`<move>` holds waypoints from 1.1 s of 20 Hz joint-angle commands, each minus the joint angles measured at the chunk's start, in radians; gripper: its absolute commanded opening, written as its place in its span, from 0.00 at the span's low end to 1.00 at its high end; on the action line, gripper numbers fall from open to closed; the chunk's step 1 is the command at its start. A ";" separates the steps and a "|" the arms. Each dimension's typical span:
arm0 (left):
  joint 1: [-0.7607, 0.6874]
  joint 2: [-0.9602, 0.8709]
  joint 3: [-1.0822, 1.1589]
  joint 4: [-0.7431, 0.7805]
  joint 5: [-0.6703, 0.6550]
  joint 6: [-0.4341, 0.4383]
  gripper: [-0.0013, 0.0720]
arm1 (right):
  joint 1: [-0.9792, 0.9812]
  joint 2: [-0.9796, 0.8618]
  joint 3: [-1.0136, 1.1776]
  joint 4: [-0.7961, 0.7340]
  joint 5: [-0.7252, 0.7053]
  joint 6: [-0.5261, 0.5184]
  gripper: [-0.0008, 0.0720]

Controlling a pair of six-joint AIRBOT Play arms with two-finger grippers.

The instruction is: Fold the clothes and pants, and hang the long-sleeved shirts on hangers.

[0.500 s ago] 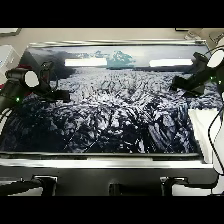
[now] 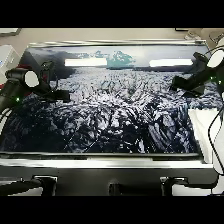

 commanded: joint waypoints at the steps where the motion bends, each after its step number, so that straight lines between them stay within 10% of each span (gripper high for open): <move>1: 0.001 -0.001 0.000 0.000 0.000 0.000 0.99 | 0.001 0.001 0.000 0.000 0.000 0.000 0.96; 11: -0.003 -0.011 -0.001 0.000 0.176 -0.008 0.99 | 0.001 0.001 0.000 0.000 -0.332 0.000 0.96; 17: 0.016 -0.041 0.001 0.012 0.686 -0.021 0.99 | 0.001 0.001 0.000 0.004 -0.500 0.000 0.96; 22: 0.306 -0.201 0.210 -0.061 0.694 -0.536 0.99 | 0.001 0.000 0.000 0.002 -0.444 -0.016 0.96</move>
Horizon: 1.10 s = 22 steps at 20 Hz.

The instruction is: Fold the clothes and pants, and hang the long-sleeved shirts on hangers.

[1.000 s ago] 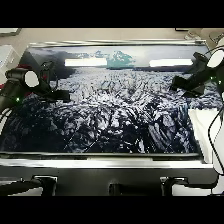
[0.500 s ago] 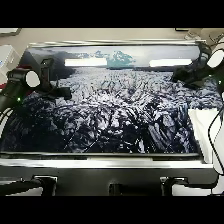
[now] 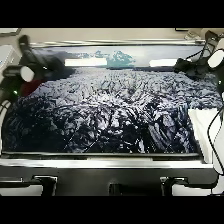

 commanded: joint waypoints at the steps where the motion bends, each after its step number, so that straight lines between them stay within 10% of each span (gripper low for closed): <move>1: 0.222 -0.104 0.131 -0.124 -0.053 -0.315 0.99 | 0.001 -0.001 0.000 0.001 0.030 -0.015 0.96; 6: 0.446 -0.164 0.137 -0.204 -0.333 -0.252 0.99 | 0.001 -0.014 0.000 0.007 0.090 -0.034 0.96; 22: 0.578 -0.423 0.138 -0.313 0.114 -0.244 0.99 | 0.001 -0.045 0.000 0.045 0.174 -0.061 0.93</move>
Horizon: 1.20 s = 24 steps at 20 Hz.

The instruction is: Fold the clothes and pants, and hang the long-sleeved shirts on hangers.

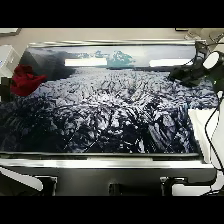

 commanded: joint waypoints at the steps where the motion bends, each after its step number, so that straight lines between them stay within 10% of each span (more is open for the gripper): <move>1: -0.008 -0.070 0.001 -0.124 0.140 0.032 0.99 | 0.001 -0.001 0.000 0.006 0.021 -0.003 0.93; 8: -0.058 -0.158 0.001 -0.230 0.344 0.037 0.98 | 0.001 -0.001 0.000 0.010 0.127 -0.002 0.93; 11: -0.066 -0.167 0.001 -0.234 0.276 0.045 0.05 | 0.001 0.000 0.000 0.024 0.224 0.001 0.93; 13: -0.076 -0.145 0.001 -0.266 0.218 0.143 0.04 | 0.001 0.000 0.000 0.024 0.261 0.000 0.93; 20: -0.267 0.395 0.004 -0.281 0.141 0.890 0.04 | 0.001 0.039 0.098 -0.003 0.137 -0.082 0.93; 24: -0.501 0.768 -0.017 -0.240 -0.038 0.917 0.04 | 0.001 0.169 0.195 -0.002 0.069 -0.082 0.93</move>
